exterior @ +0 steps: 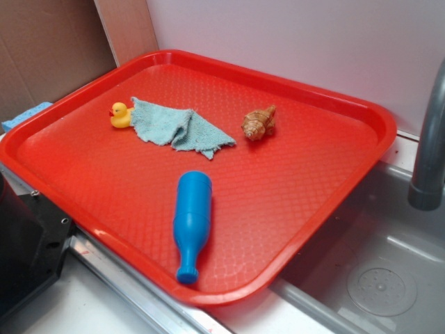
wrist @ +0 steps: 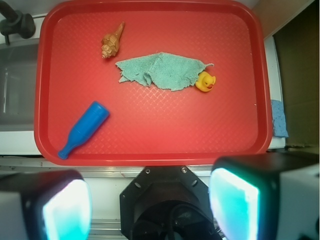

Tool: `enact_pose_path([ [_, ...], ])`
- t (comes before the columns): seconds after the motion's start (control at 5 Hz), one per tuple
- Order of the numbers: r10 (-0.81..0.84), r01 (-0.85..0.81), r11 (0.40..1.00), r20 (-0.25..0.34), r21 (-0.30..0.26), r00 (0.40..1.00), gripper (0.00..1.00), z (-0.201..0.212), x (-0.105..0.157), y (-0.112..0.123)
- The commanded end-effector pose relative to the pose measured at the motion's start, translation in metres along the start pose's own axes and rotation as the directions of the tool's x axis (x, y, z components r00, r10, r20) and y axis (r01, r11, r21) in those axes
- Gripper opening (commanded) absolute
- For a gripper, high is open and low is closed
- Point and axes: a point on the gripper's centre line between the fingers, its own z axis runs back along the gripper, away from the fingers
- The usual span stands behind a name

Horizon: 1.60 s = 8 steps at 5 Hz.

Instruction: Grab the blue bottle.

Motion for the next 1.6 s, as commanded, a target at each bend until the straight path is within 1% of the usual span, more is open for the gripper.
enact_pose_path([
  [0.0, 0.000, 0.000, 1.000, 0.000, 0.000, 1.000, 1.00, 0.000, 0.000, 0.000],
  [0.2, 0.189, -0.180, 0.968, 0.033, -0.176, 0.981, 1.00, -0.008, -0.002, -0.005],
  [0.4, 0.360, -0.351, 0.926, 0.048, -0.137, 0.932, 1.00, -0.023, 0.003, -0.012],
  [0.6, 0.497, -0.492, 0.867, 0.069, -0.080, 0.865, 1.00, -0.038, 0.008, -0.024],
  [0.8, 0.605, -0.595, 0.794, 0.061, -0.126, 0.794, 1.00, -0.056, 0.015, -0.038],
  [1.0, 0.601, -0.593, 0.798, 0.063, -0.105, 0.797, 1.00, -0.077, 0.021, -0.053],
  [1.2, 0.606, -0.596, 0.794, 0.081, -0.117, 0.792, 1.00, -0.106, 0.024, -0.069],
  [1.4, 0.583, -0.576, 0.810, 0.047, -0.107, 0.811, 1.00, -0.126, 0.026, -0.078],
])
